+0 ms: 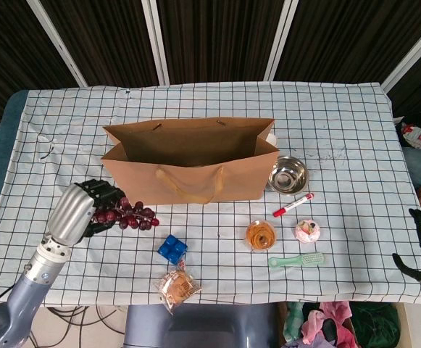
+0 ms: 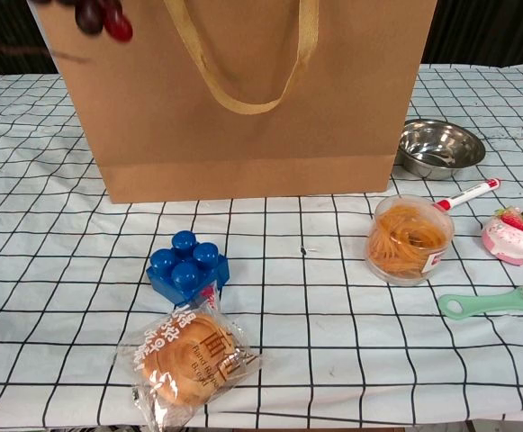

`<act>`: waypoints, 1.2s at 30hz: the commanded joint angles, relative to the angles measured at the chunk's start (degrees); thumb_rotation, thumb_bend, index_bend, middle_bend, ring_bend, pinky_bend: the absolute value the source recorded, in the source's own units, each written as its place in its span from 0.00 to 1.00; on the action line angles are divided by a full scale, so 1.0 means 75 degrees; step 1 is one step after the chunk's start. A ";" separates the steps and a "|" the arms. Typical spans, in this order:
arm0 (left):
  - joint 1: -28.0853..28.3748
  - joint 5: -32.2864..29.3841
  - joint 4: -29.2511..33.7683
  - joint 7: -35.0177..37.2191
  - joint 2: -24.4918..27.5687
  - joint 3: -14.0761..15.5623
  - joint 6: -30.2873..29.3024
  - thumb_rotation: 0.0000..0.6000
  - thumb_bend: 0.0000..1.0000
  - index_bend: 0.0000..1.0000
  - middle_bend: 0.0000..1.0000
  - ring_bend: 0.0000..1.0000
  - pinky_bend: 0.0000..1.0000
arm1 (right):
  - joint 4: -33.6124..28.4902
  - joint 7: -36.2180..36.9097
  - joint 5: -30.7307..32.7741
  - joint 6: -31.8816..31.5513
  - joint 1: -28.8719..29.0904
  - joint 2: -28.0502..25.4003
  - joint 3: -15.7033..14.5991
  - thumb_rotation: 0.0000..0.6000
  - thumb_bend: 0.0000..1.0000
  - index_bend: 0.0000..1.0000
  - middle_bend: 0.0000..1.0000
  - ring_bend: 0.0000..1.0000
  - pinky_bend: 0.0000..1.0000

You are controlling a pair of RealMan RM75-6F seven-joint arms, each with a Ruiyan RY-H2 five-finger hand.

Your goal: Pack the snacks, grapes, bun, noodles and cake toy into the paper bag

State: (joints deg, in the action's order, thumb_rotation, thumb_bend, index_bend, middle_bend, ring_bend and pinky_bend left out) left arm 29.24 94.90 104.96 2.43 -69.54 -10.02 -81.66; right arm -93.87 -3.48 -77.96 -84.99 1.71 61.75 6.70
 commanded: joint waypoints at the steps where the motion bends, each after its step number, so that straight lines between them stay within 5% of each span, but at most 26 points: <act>1: 0.0504 -0.0731 0.0858 -0.0338 0.0672 -0.0844 0.0505 1.00 0.60 0.59 0.66 0.54 0.62 | 0.0005 -0.0010 0.0022 0.0002 -0.0001 0.0006 0.0007 1.00 0.19 0.08 0.09 0.20 0.25; 9: 0.1662 -0.2830 0.1213 -0.1644 0.1050 -0.2244 0.1628 1.00 0.60 0.58 0.65 0.53 0.62 | 0.0090 -0.0023 0.0147 0.0096 0.0021 0.0040 0.0029 1.00 0.19 0.08 0.09 0.20 0.25; 17: 0.3149 -0.5173 0.0391 -0.3037 0.0609 -0.2931 0.2537 1.00 0.59 0.57 0.65 0.52 0.62 | 0.0158 -0.0013 0.0227 0.0153 0.0036 0.0065 0.0048 1.00 0.19 0.08 0.09 0.20 0.25; 26: 0.4009 -0.6133 -0.0389 -0.4081 -0.0065 -0.2587 0.2642 1.00 0.56 0.53 0.58 0.46 0.59 | 0.0244 0.0083 0.0334 0.0203 0.0041 0.0064 0.0094 1.00 0.19 0.08 0.09 0.20 0.25; 36: 0.4305 -0.6809 -0.0262 -0.4665 -0.0070 -0.2162 0.2906 1.00 0.04 0.25 0.26 0.14 0.38 | 0.0205 0.0069 0.0320 0.0158 0.0025 0.0051 0.0099 1.00 0.19 0.08 0.09 0.20 0.25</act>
State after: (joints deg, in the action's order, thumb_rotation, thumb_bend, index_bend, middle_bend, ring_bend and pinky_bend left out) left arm 61.31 44.25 102.45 -32.29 -70.47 -26.46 -60.01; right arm -92.34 -2.96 -75.56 -83.79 1.91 62.14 7.44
